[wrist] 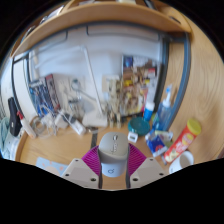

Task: Arrange mouse

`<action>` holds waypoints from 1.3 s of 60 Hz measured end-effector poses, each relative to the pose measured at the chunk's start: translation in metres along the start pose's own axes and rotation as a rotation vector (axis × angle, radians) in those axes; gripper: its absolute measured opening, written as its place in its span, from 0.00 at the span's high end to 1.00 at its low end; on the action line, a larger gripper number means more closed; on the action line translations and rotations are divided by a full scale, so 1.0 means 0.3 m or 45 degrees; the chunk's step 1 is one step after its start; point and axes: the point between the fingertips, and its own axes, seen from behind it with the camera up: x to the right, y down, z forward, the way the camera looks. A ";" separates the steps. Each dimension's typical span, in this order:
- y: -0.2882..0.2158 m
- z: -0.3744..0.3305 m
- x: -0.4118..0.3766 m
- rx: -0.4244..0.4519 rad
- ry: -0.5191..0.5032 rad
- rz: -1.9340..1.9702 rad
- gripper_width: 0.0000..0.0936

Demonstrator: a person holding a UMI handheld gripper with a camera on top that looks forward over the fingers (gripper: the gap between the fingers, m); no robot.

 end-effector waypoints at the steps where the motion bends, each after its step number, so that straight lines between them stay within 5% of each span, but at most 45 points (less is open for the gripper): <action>1: -0.047 -0.020 -0.011 0.030 0.001 -0.005 0.67; 11: -0.411 -0.221 -0.201 0.263 -0.058 -0.011 0.67; 20: -0.462 -0.299 -0.431 0.303 -0.121 -0.091 0.67; 36: -0.019 -0.116 -0.765 0.018 -0.250 -0.070 0.67; 54: 0.535 0.035 -0.853 -0.340 -0.240 -0.137 0.67; 65: 0.631 0.037 -0.850 -0.404 -0.232 -0.112 0.64; 78: 0.646 0.036 -0.852 -0.436 -0.231 -0.082 0.46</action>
